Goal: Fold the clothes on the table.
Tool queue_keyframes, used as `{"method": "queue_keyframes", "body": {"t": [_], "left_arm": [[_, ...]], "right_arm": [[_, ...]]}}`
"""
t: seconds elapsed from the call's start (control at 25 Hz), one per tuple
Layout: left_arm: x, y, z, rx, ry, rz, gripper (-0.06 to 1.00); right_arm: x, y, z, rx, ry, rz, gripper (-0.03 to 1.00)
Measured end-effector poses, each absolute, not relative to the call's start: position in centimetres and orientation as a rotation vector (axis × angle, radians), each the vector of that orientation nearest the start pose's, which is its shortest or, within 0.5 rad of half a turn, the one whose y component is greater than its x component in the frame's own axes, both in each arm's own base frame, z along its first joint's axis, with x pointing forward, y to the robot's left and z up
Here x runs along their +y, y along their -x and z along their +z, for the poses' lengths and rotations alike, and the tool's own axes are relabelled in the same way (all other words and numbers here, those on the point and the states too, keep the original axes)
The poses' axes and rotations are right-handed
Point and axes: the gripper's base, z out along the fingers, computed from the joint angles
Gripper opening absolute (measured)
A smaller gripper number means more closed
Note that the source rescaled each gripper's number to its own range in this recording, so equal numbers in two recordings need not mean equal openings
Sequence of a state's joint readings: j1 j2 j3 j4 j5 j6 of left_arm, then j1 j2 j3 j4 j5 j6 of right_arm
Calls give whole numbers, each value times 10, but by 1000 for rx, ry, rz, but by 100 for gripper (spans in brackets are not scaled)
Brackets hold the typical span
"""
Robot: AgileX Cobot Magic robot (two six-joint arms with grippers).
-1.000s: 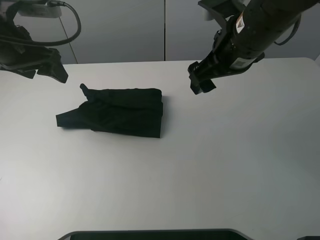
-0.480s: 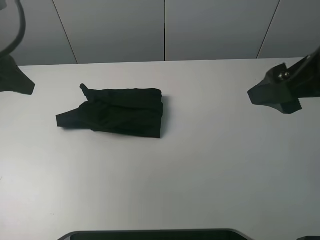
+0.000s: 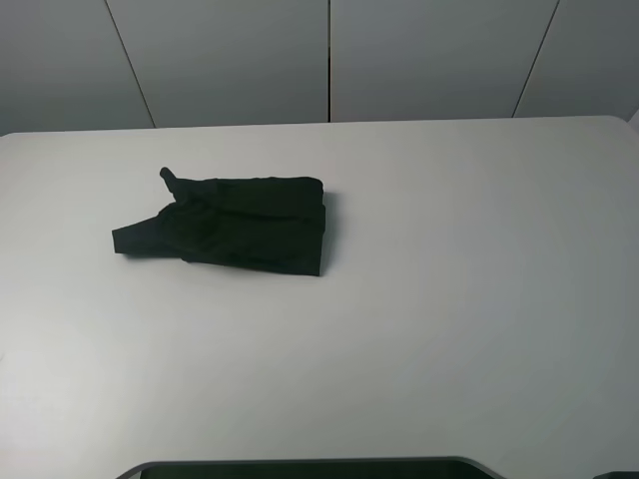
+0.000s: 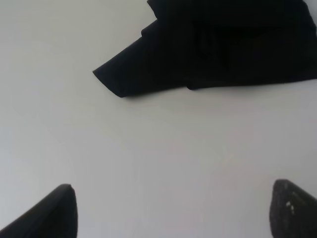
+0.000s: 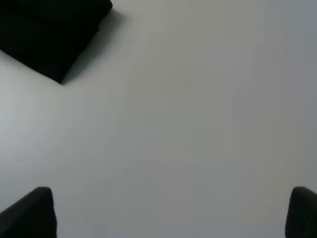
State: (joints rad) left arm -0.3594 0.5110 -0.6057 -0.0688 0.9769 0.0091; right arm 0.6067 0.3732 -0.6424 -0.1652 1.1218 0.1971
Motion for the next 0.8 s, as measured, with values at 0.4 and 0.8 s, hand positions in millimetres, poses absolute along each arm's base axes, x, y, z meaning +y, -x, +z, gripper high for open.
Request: {"method": "queue_keyframes", "body": {"t": [0.4,0.8], "left_arm": [[-8,-5,288,2102,-390,-301,100],[-2,13,283,2041,-386,-314,100]], "right_arm": [[-18,6,292,2031,430,311,100],[-11,4,278,2041,509,339,100]]}}
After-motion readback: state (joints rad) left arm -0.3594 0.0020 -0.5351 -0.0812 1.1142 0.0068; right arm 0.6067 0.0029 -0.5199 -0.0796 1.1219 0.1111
